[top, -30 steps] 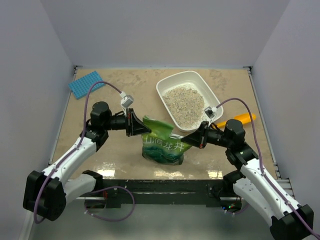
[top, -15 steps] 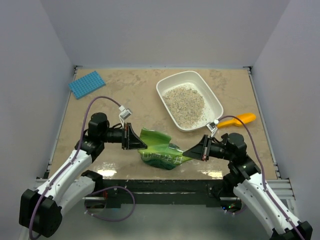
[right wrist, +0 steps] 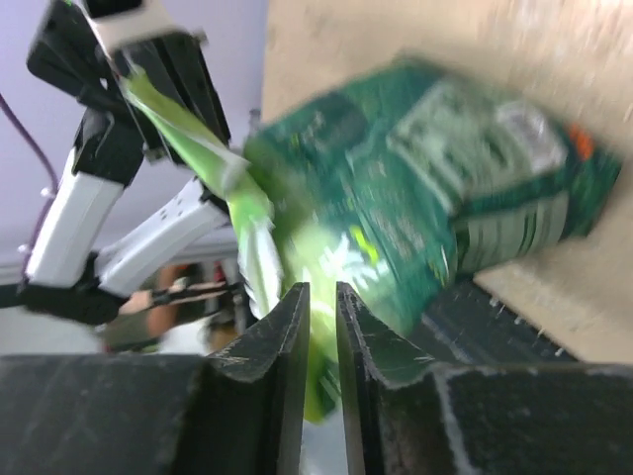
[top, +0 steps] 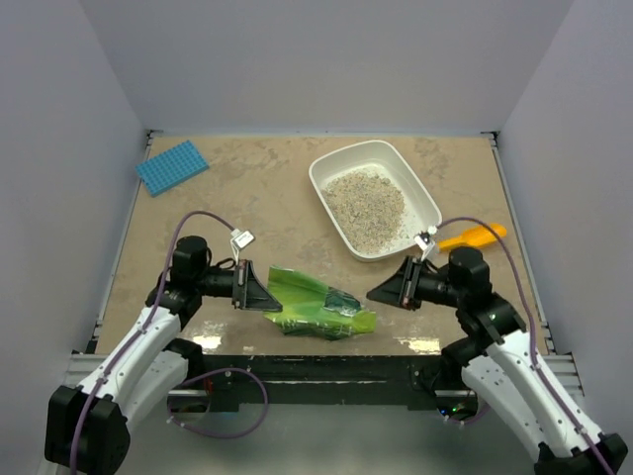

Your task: Fill the litter box with clean litter

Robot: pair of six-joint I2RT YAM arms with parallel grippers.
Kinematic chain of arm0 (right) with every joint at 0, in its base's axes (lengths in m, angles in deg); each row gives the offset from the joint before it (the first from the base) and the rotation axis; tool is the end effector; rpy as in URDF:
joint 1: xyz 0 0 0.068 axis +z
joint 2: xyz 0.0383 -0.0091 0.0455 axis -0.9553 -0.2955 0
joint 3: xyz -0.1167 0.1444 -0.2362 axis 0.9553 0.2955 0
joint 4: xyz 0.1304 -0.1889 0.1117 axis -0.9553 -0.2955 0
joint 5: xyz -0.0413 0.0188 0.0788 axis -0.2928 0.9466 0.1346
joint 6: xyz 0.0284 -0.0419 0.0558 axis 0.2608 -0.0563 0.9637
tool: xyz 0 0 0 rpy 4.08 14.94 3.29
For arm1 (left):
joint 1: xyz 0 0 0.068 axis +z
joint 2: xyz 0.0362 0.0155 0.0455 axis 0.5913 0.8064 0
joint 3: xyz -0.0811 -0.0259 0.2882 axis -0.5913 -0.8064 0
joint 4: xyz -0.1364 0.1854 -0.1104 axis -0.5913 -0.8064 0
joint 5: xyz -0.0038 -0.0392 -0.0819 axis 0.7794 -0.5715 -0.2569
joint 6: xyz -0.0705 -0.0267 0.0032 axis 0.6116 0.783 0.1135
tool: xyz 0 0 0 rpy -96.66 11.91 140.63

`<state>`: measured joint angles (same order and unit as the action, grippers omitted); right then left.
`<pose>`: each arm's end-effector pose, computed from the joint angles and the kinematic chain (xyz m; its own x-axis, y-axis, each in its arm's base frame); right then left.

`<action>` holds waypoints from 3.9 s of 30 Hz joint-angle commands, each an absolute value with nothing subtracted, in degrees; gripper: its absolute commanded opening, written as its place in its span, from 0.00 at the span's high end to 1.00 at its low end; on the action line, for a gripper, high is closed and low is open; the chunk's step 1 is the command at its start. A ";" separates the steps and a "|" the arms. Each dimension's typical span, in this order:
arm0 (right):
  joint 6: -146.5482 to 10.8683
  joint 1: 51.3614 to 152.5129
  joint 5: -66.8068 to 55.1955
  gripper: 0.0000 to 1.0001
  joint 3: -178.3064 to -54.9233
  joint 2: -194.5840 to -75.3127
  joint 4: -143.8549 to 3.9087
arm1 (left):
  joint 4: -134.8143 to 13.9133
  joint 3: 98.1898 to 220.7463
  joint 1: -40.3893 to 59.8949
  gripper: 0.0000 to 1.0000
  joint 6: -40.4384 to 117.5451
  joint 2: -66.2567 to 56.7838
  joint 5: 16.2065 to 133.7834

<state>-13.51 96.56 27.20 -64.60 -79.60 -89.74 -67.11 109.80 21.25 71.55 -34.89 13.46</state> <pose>0.0840 0.0821 0.2450 -0.9190 0.3217 -0.2279 -0.1069 0.3530 0.9295 0.1221 -0.0945 0.2403 -0.9437 0.0019 -0.3308 0.3264 0.1672 -0.9303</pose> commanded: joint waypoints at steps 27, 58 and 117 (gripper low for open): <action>-68.24 151.55 -23.62 0.40 -112.52 -124.62 -105.59 | -77.23 116.21 21.66 1.00 64.42 -21.87 15.84; -73.07 158.59 -35.16 0.41 -108.13 -129.36 -108.58 | -80.13 117.62 21.05 1.00 62.75 -19.94 16.20; -58.31 142.86 -8.96 1.00 -104.53 -118.91 -115.00 | -66.51 125.09 1.89 0.36 19.68 -39.63 27.37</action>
